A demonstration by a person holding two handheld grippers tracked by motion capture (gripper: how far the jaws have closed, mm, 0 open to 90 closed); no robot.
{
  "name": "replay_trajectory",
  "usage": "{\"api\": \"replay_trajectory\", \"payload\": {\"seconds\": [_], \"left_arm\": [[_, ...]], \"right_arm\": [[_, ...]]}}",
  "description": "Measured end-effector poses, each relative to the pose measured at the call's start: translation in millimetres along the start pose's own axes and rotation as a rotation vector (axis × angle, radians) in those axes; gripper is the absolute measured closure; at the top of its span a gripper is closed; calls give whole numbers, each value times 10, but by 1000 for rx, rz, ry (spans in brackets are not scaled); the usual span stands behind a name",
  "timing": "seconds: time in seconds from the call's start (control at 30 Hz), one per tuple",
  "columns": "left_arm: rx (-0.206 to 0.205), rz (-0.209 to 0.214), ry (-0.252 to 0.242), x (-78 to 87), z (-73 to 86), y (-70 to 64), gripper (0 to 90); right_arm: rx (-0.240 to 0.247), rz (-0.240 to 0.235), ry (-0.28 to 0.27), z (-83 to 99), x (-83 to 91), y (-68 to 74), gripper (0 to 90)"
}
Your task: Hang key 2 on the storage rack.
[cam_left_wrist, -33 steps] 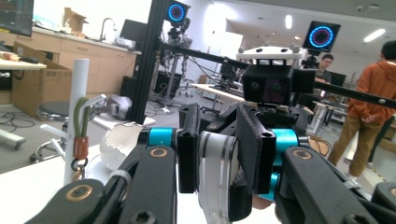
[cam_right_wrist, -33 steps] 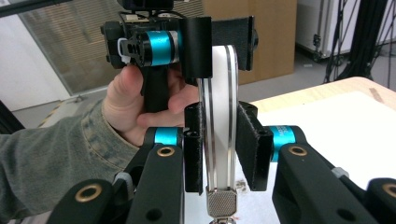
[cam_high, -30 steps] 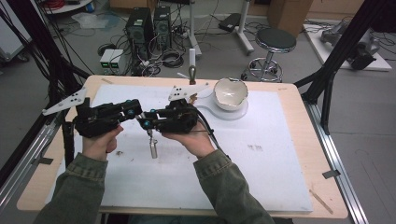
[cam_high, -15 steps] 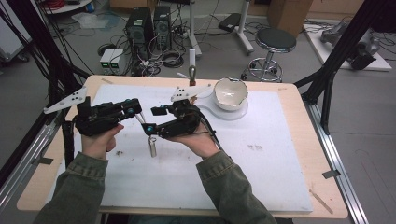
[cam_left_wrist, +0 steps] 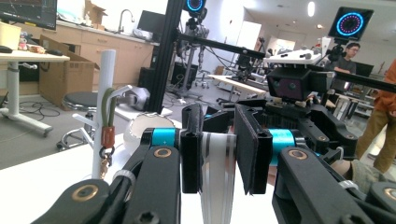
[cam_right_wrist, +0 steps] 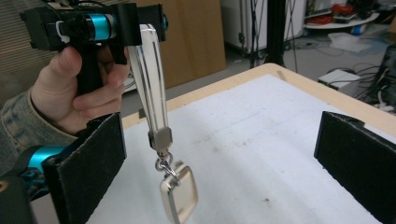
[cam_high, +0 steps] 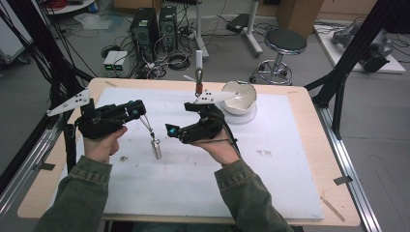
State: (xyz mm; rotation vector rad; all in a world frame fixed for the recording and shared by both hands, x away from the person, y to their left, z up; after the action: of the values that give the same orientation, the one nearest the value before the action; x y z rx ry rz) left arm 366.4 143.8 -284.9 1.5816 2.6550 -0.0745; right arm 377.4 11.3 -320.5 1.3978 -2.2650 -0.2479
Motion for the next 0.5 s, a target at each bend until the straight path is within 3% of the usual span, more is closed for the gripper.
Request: {"api": "replay_trajectory", "payload": {"seconds": [0.5], "left_arm": [[-30, -20, 47, -94, -7, 85, 727]], "right_arm": [[9, 85, -36, 93, 354, -235, 10]]}}
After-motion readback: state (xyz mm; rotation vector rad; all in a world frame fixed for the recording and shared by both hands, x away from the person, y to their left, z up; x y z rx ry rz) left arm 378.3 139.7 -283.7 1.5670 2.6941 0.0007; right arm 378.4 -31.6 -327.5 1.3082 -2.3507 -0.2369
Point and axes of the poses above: each handheld gripper's, and its own axes: x roughly backward along the jaws, z roughly out of its underside, y roughly to its left, the point moved 10 cm from there along -x, roughly forward along the jaws, and after that the axes turned 13 degrees about -x, right-handed, at the moved point
